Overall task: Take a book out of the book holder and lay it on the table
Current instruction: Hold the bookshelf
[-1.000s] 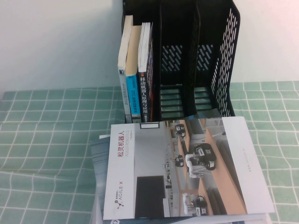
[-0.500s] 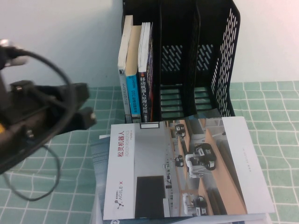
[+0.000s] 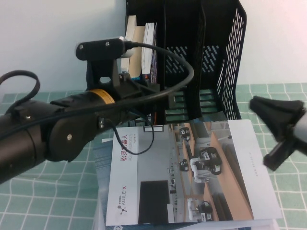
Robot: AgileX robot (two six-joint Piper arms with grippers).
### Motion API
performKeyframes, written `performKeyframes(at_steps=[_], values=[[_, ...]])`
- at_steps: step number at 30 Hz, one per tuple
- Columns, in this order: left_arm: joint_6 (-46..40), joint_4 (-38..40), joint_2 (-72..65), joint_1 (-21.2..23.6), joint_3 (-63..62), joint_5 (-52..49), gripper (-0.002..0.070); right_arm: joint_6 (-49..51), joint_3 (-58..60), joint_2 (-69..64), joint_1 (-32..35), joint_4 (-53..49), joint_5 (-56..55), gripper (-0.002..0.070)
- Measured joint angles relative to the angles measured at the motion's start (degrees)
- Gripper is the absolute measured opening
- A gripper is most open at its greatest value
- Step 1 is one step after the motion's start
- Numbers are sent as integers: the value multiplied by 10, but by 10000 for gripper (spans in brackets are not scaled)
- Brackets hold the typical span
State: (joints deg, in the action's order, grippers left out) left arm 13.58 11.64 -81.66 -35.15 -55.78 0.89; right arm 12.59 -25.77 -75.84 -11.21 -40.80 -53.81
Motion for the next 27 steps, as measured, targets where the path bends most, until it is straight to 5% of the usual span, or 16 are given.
performKeyframes(at_steps=[6,11,19,27], values=[[21,7,-12,10,-54,-85,-2,-36,-55,-82,-119,45,16,-2],[48,7,-12,46,-66,-130,-2,26,-119,-156,-141,93,16,16],[64,11,-12,62,-69,-137,-2,126,-249,-269,-143,29,21,351],[68,9,-12,62,-69,-136,-2,183,-331,-313,-178,21,81,415]])
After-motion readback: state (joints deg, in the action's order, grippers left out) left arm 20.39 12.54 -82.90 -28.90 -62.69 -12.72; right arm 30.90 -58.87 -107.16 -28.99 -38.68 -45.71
